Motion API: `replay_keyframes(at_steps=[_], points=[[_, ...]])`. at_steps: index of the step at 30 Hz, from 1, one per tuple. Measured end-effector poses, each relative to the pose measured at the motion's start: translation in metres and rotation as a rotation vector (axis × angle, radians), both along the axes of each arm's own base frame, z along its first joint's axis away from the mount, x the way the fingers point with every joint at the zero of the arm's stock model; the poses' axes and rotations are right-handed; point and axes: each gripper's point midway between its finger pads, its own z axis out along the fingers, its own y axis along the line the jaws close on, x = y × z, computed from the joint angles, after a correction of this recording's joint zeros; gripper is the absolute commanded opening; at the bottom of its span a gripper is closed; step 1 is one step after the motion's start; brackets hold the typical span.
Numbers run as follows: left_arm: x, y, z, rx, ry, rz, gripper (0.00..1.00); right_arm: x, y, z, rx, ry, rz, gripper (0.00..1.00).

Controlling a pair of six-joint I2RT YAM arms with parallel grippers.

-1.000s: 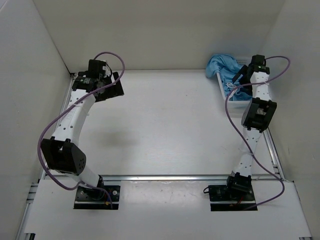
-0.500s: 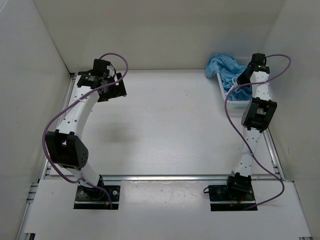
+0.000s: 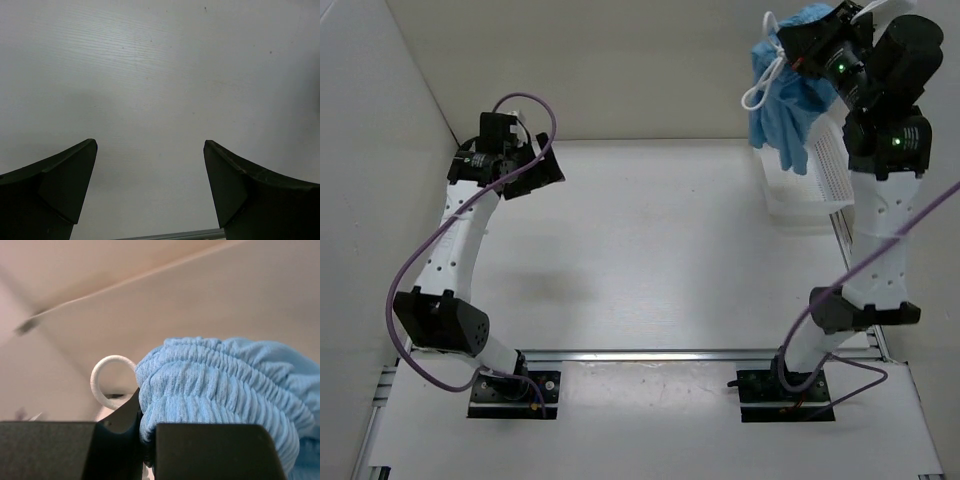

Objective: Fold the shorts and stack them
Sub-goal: Move the shorts to the center of the board

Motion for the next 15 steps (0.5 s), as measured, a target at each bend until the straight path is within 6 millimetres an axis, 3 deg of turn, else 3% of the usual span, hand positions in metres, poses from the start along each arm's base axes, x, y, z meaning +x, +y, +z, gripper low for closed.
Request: replay_keyframes(at_steps=[1, 3, 6, 9, 12, 13, 14, 15], points=[[-0.002, 0.004, 0.007, -0.007, -0.013, 0.013, 1.0, -0.026, 0.022, 0.019, -0.001, -0.052, 0.067, 0.0], [-0.005, 0.014, 0.022, -0.017, -0.037, 0.038, 1.0, -0.062, 0.056, 0.037, -0.006, -0.107, 0.177, 0.0], [-0.007, 0.03, 0.045, -0.024, -0.076, 0.084, 1.0, -0.101, 0.095, 0.045, -0.019, -0.138, 0.311, 0.0], [-0.013, 0.048, 0.069, -0.024, -0.124, 0.133, 1.0, -0.112, 0.113, 0.025, -0.039, -0.089, 0.368, 0.0], [-0.022, 0.065, 0.091, -0.019, -0.172, 0.181, 1.0, -0.102, 0.121, -0.023, -0.067, 0.037, 0.377, 0.0], [-0.026, 0.069, 0.098, -0.019, -0.19, 0.192, 1.0, -0.095, 0.123, -0.047, -0.08, 0.094, 0.372, 0.14], [-0.03, 0.071, 0.103, -0.019, -0.204, 0.197, 1.0, -0.085, 0.126, -0.074, -0.093, 0.157, 0.37, 0.38], [-0.033, 0.071, 0.106, -0.021, -0.213, 0.197, 1.0, -0.076, 0.127, -0.104, -0.107, 0.227, 0.362, 0.71]])
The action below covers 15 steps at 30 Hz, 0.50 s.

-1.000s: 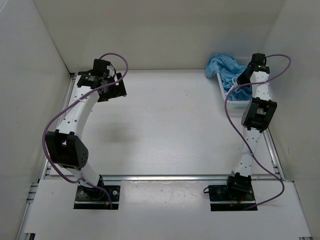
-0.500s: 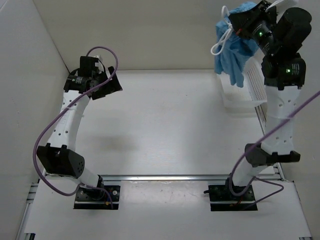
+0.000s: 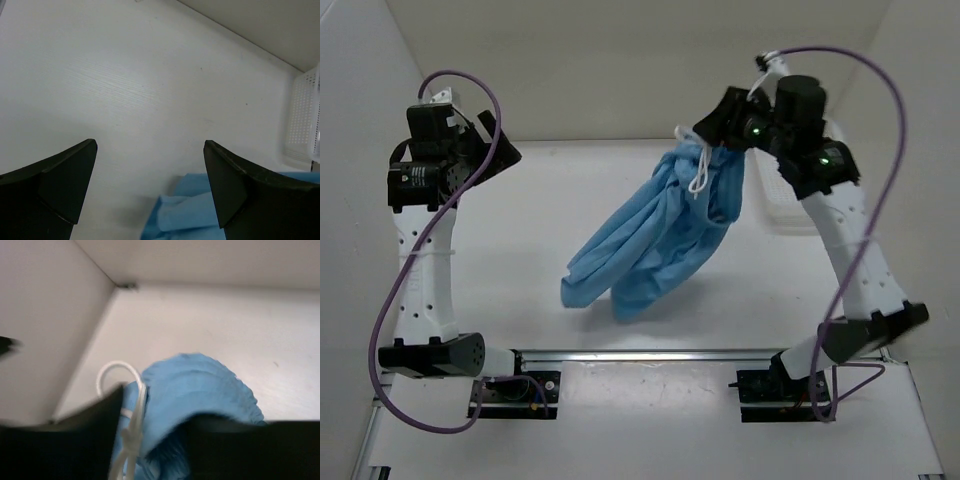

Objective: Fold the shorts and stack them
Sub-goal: Move the shorts to the center of the board

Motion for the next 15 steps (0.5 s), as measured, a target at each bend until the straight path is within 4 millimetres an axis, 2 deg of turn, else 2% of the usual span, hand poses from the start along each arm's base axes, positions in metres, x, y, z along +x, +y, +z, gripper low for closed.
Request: replay_keyframes(at_steps=[1, 4, 5, 6, 7, 8, 9, 10, 12, 14, 15], points=[[-0.003, -0.001, 0.002, -0.002, -0.006, -0.003, 1.0, 0.012, 0.001, -0.031, -0.033, 0.069, -0.01, 0.87], [-0.006, -0.008, -0.009, -0.016, 0.02, -0.032, 1.0, 0.062, -0.004, -0.13, -0.143, 0.307, -0.056, 0.96], [-0.005, -0.011, -0.02, -0.016, 0.046, -0.046, 1.0, 0.073, -0.008, -0.16, -0.17, 0.374, -0.076, 0.98], [-0.007, -0.016, -0.035, -0.017, 0.086, -0.064, 1.0, 0.079, -0.016, -0.206, -0.213, 0.475, -0.105, 1.0], [-0.01, -0.024, -0.059, -0.023, 0.148, -0.091, 1.0, 0.076, -0.024, -0.23, -0.237, 0.536, -0.125, 1.0], [-0.011, -0.028, -0.07, -0.024, 0.171, -0.102, 1.0, 0.068, -0.033, -0.259, -0.267, 0.601, -0.144, 1.0], [-0.018, -0.034, -0.095, -0.031, 0.229, -0.122, 0.97, 0.053, -0.042, -0.282, -0.291, 0.666, -0.162, 0.96], [-0.026, -0.04, -0.116, -0.039, 0.279, -0.138, 0.97, 0.033, -0.051, -0.302, -0.316, 0.726, -0.18, 0.81], [-0.053, -0.052, -0.163, -0.057, 0.404, -0.162, 0.94, 0.002, -0.061, -0.312, -0.325, 0.764, -0.202, 0.57], [-0.084, -0.069, -0.203, -0.079, 0.509, -0.186, 0.94, -0.025, -0.069, -0.304, -0.304, 0.749, -0.221, 0.54], [-0.095, -0.074, -0.213, -0.087, 0.537, -0.194, 0.94, -0.034, -0.072, -0.297, -0.286, 0.731, -0.227, 0.56]])
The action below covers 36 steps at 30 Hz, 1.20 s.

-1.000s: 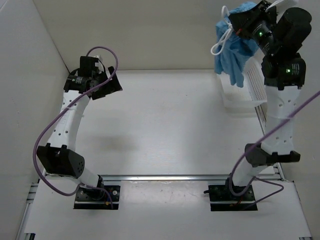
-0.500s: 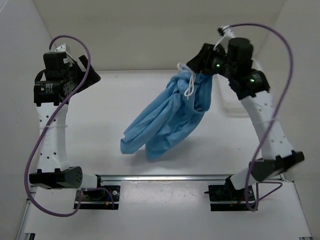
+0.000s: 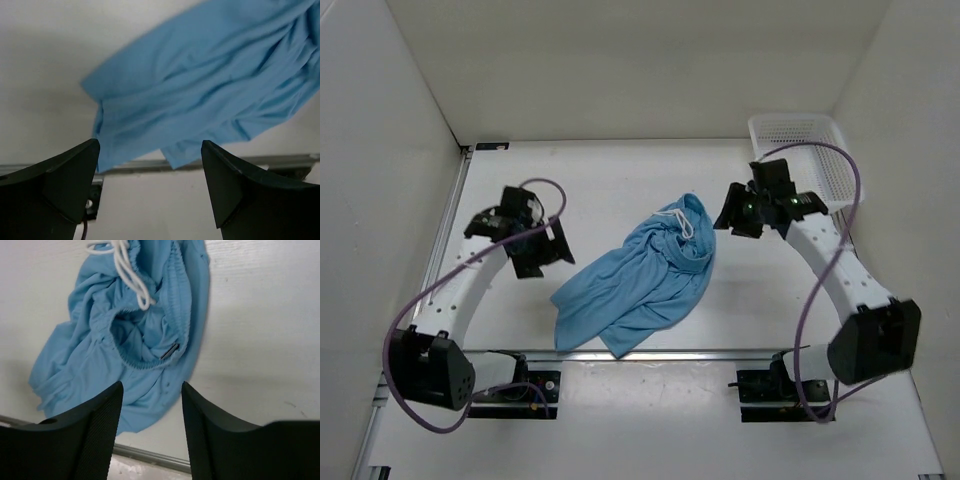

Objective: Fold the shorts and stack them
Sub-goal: Move the shorts to the center of the board, then flatten the shorts out

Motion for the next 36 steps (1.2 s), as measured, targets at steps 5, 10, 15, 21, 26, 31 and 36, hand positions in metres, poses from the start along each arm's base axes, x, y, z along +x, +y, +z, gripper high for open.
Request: replay_keyframes(at_steps=[5, 10, 15, 21, 26, 31, 36], points=[[-0.069, -0.038, -0.05, -0.07, 0.149, -0.04, 1.0, -0.034, 0.012, -0.009, 0.042, -0.005, 0.022, 0.96], [-0.102, -0.053, -0.093, -0.082, 0.298, -0.014, 1.0, -0.064, 0.063, -0.055, -0.025, 0.126, 0.177, 0.95], [-0.114, -0.054, -0.129, -0.089, 0.417, 0.049, 0.98, -0.06, 0.101, -0.073, -0.13, 0.133, 0.266, 0.87], [-0.114, -0.049, -0.139, -0.09, 0.432, 0.11, 0.53, -0.023, 0.113, -0.073, -0.214, 0.069, 0.239, 0.79], [-0.111, -0.044, -0.15, -0.064, 0.464, 0.148, 0.1, 0.002, 0.118, -0.069, -0.265, 0.03, 0.219, 0.63], [-0.106, -0.043, -0.148, -0.062, 0.473, 0.154, 0.1, 0.013, 0.121, -0.094, -0.32, 0.067, 0.244, 0.11], [-0.081, -0.035, -0.127, -0.006, 0.398, 0.164, 0.1, 0.02, 0.116, -0.1, -0.285, 0.12, 0.281, 0.0]])
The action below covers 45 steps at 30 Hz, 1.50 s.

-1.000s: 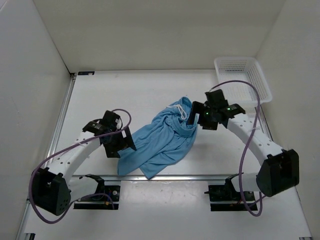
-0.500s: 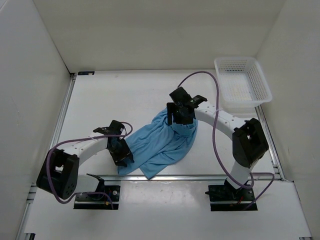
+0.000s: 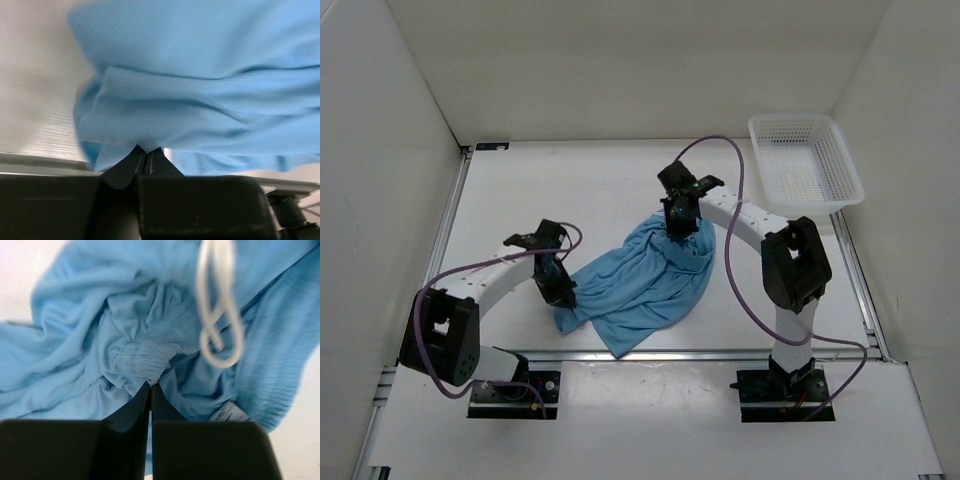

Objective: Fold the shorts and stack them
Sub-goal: Flatten the shorts out

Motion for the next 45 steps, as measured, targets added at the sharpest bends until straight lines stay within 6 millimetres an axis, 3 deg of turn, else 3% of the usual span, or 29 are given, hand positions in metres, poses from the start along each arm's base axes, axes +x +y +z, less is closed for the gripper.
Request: replay_keyframes(at_steps=[2, 5, 7, 10, 13, 17, 20, 22, 24, 25, 27, 28, 31, 33, 34, 35, 36, 37, 38, 43, 44, 45], points=[[0.023, 0.003, 0.023, 0.025, -0.068, -0.004, 0.1, 0.016, -0.006, 0.012, 0.034, -0.017, -0.017, 0.0], [0.078, 0.015, 0.077, 0.06, -0.231, 0.016, 0.1, 0.05, -0.017, 0.048, 0.104, -0.073, -0.054, 0.0], [0.117, 0.027, 0.12, 0.087, -0.329, 0.034, 0.1, 0.079, -0.024, 0.09, 0.172, -0.136, -0.08, 0.0], [0.183, 0.047, 0.189, 0.125, -0.493, 0.068, 0.1, 0.129, -0.032, 0.17, 0.303, -0.309, -0.108, 0.0], [0.231, 0.071, 0.254, 0.149, -0.647, 0.112, 0.1, 0.149, -0.046, 0.243, 0.413, -0.452, -0.12, 0.0], [0.248, 0.107, 0.326, 0.167, -0.829, 0.18, 0.1, 0.146, -0.057, 0.318, 0.523, -0.604, -0.101, 0.0], [0.233, 0.124, 0.36, 0.175, -0.918, 0.203, 0.1, 0.122, -0.061, 0.353, 0.565, -0.665, -0.064, 0.0], [0.217, 0.124, 0.369, 0.169, -0.951, 0.19, 0.1, 0.1, -0.065, 0.363, 0.566, -0.687, -0.038, 0.0], [0.195, 0.116, 0.361, 0.146, -0.944, 0.157, 0.15, 0.073, -0.073, 0.362, 0.552, -0.707, -0.025, 0.0], [0.183, 0.11, 0.349, 0.134, -0.937, 0.135, 0.35, 0.057, -0.079, 0.353, 0.535, -0.7, -0.03, 0.0], [0.149, 0.096, 0.304, 0.096, -0.856, 0.08, 0.84, 0.027, -0.088, 0.328, 0.51, -0.694, -0.034, 0.01], [0.134, 0.089, 0.278, 0.071, -0.807, 0.055, 1.0, 0.007, -0.094, 0.303, 0.482, -0.664, -0.041, 0.31], [0.085, 0.069, 0.184, -0.013, -0.603, 0.019, 1.0, -0.038, -0.11, 0.23, 0.405, -0.577, -0.076, 0.81], [0.055, 0.064, 0.128, -0.043, -0.434, 0.014, 1.0, -0.066, -0.127, 0.17, 0.326, -0.493, -0.122, 0.82], [0.042, 0.062, 0.106, -0.051, -0.347, 0.015, 0.94, -0.078, -0.137, 0.148, 0.29, -0.45, -0.15, 0.78], [0.037, 0.061, 0.098, -0.056, -0.31, 0.017, 0.82, -0.09, -0.146, 0.127, 0.251, -0.403, -0.186, 0.69], [0.035, 0.061, 0.092, -0.059, -0.284, 0.019, 0.38, -0.1, -0.156, 0.112, 0.216, -0.372, -0.223, 0.5], [0.038, 0.06, 0.093, -0.061, -0.285, 0.024, 0.2, -0.107, -0.164, 0.103, 0.191, -0.356, -0.26, 0.29], [0.042, 0.061, 0.096, -0.059, -0.296, 0.018, 0.1, -0.111, -0.169, 0.102, 0.182, -0.357, -0.292, 0.02], [0.08, 0.066, 0.114, -0.027, -0.37, 0.011, 0.1, -0.104, -0.171, 0.122, 0.239, -0.386, -0.407, 0.0], [0.086, 0.067, 0.111, -0.02, -0.36, 0.011, 0.15, -0.1, -0.167, 0.121, 0.254, -0.364, -0.419, 0.0], [0.091, 0.068, 0.104, -0.009, -0.34, 0.011, 0.27, -0.096, -0.159, 0.117, 0.272, -0.329, -0.418, 0.0]])
